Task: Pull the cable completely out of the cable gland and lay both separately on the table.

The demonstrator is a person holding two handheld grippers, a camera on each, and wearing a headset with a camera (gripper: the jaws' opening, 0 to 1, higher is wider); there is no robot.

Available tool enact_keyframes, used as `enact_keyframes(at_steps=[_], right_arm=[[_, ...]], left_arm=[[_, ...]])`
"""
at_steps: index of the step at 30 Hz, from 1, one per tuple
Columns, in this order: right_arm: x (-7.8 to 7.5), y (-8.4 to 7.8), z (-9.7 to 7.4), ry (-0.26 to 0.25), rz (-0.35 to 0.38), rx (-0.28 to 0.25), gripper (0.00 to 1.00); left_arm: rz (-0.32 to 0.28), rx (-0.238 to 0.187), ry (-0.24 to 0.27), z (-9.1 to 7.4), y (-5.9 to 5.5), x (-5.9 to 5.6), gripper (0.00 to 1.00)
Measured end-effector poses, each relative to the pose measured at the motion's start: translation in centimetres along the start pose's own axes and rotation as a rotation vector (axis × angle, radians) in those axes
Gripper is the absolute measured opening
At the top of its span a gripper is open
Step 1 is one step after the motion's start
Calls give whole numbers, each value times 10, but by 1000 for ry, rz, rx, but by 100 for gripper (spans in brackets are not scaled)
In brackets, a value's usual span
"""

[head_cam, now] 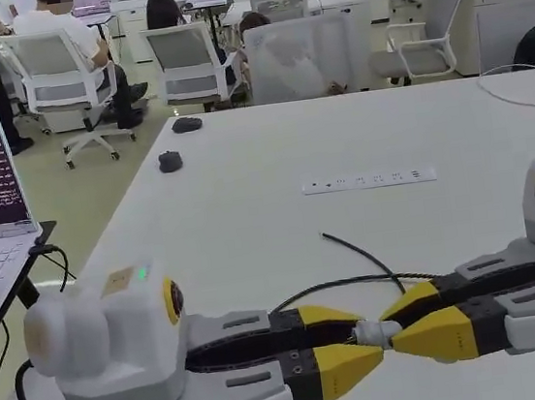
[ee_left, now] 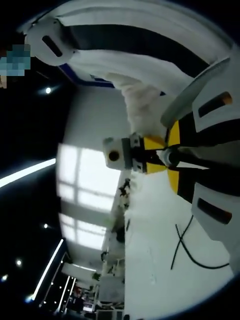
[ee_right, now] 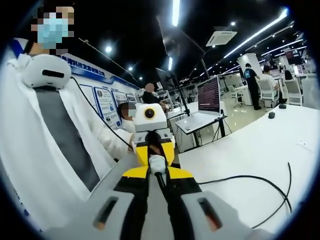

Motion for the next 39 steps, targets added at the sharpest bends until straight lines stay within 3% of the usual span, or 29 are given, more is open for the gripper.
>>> enact_keyframes(at_steps=[2,6,9,14,18,23,26,34,39], right_arm=[[1,0,1,-15,-61,14,12],[4,6,1,-30,-200,-5,12],[6,6,3,-37,-226,1,11],[6,6,5,-60,-369,20,11],[7,5,6,-73,-401,16,11],[8,3,9,-92,-537,22,12],[8,2,9,-95,-527,22,12],[6,-2,8,-114,-527,33,12],[1,-2,6,-121,-439,19,13]], left_arm=[[-9,2,0,-1,0,0,14],[-82,-35,-1,-3,3,2,14],[-101,-43,2,-3,3,3,14],[-185,-39,2,-4,2,4,14],[-241,-36,2,-4,1,5,14],[-354,-26,-8,-6,-2,6,14],[-385,-22,-13,-6,-3,6,14],[-375,1,-10,-5,-6,4,14],[-342,3,2,-4,-7,5,15]])
Point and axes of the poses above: the centre of the closed fingertips' face, and the gripper's own axes: z roughly forward along the fingers, x roughly to its left, y roughly out of its top, the point moved 5 cm from there along -z, roughly backward along the fingers, and after that the axes turned 10 degrees about z, right-handed, at the moved point
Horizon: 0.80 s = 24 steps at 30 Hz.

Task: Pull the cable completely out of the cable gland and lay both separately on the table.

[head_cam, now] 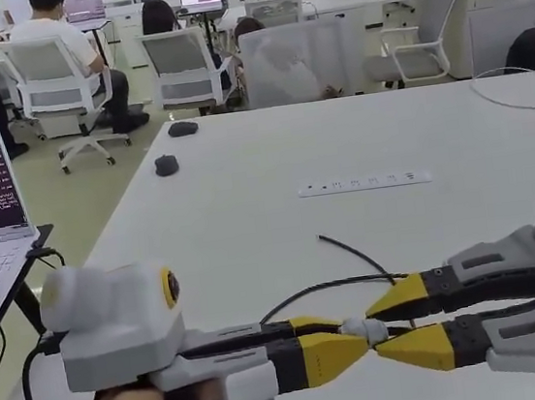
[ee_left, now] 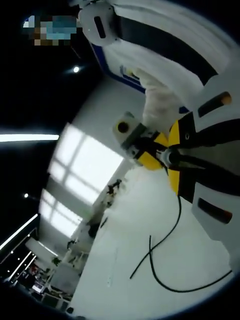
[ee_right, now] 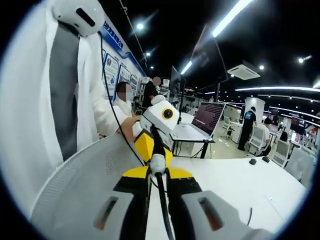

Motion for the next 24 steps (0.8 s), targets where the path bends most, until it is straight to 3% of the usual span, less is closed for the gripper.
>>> enact_keyframes(at_steps=[6,13,15,19,24], right_arm=[[-10,-7,-9,-24,71,28,23],[-10,-15,-14,-27,112,65,15],[-6,-15,-13,-6,118,62,7],[-4,-17,-10,-4,116,67,5],[-4,-14,-9,-7,127,49,3]], left_arm=[[60,-14,14,-1,2,-1,15],[141,2,11,3,1,-4,15],[171,4,20,3,0,-3,15],[179,6,12,3,0,-3,15],[242,-7,30,5,1,-3,15]])
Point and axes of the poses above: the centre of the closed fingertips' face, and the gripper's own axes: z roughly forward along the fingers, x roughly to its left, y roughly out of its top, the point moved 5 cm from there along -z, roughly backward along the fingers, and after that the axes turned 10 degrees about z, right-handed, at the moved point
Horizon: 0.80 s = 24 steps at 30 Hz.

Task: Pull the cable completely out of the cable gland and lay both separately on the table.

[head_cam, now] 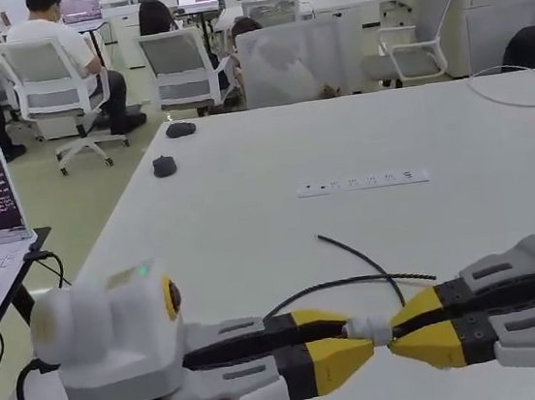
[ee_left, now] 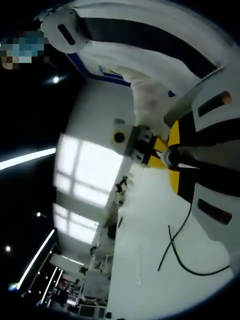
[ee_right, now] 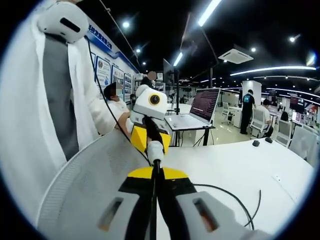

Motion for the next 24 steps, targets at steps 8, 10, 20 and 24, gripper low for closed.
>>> enact_keyframes(at_steps=[8,10,20,24], right_arm=[[4,4,6,22,10,-12,3],[5,6,9,28,7,-14,3],[4,9,15,50,21,-31,3],[3,8,13,48,24,-27,3]], left_arm=[[52,-33,40,3,3,2,33],[65,-34,39,5,2,1,42],[59,3,0,5,-2,-1,18],[44,3,2,3,-2,1,16]])
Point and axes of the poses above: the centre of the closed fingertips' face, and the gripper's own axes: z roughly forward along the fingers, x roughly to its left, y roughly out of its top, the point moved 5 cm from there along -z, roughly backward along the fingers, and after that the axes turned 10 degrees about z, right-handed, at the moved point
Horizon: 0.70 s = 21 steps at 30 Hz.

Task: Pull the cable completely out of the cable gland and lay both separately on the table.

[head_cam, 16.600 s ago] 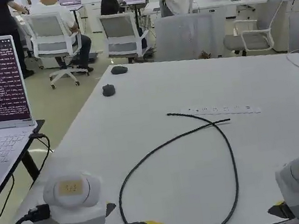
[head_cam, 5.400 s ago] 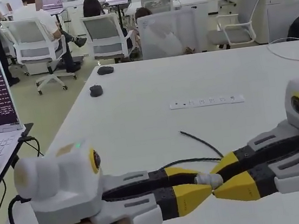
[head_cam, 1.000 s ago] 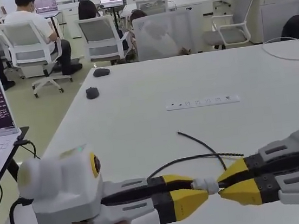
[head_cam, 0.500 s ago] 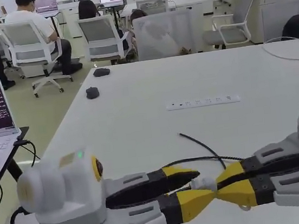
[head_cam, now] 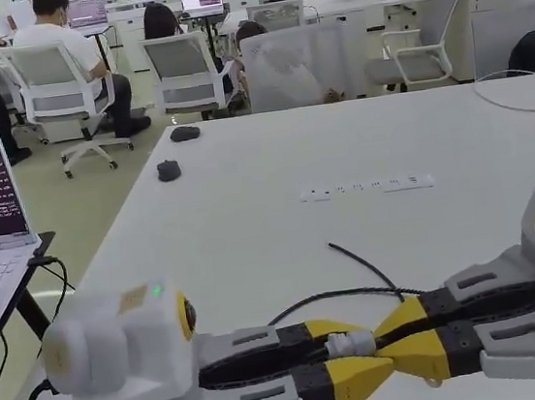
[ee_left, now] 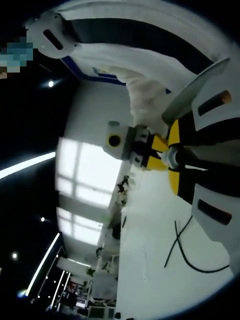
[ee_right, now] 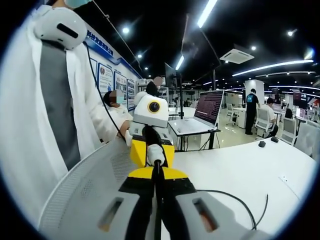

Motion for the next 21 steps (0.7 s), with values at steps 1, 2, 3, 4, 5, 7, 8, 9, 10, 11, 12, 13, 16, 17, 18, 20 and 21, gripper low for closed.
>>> enact_keyframes(at_steps=[1,2,3,4,5,7,8,9,10,11,12,13,16,17,18,20,21], right_arm=[[-1,-2,-1,-4,1,6,3],[-1,-2,-1,-3,-1,2,3],[-1,-2,-2,-3,2,-2,3],[-2,-2,-3,-4,6,-5,3],[-2,-2,-3,-6,6,-5,3],[-3,-4,-3,-8,2,-2,3],[-3,-4,-3,-9,2,-1,3],[-3,-5,-3,-9,2,0,3],[-3,-6,-3,-9,1,3,3],[-4,-6,-3,-10,-1,5,3],[-4,-7,-4,-13,-2,6,3],[-5,-8,-5,-15,-2,8,3],[-8,-11,-11,-28,2,10,3],[-9,-13,-13,-33,4,13,3],[-10,-16,-15,-40,6,19,3],[-11,-20,-18,-51,6,26,3],[-11,-22,-20,-55,8,29,3]], left_arm=[[-22,-25,2,-1,3,1,16],[-27,-20,-1,-1,3,1,16],[-28,-24,-1,-1,3,1,16],[-25,-23,0,-1,3,1,16],[-20,-23,3,-1,3,1,16],[-18,-18,7,-1,2,1,16],[-17,-15,7,-1,2,1,16],[-17,-14,7,-1,2,1,16],[-17,-11,8,-1,2,1,16],[-17,-9,8,-1,1,1,16],[-16,-8,10,-1,1,2,16],[-16,-8,12,-2,1,2,16],[-18,-10,21,-2,2,3,16],[-19,-10,23,-3,2,4,16],[-20,-10,25,-3,2,4,16],[-19,-6,28,-3,1,4,16],[-18,-5,29,-3,1,5,16]])
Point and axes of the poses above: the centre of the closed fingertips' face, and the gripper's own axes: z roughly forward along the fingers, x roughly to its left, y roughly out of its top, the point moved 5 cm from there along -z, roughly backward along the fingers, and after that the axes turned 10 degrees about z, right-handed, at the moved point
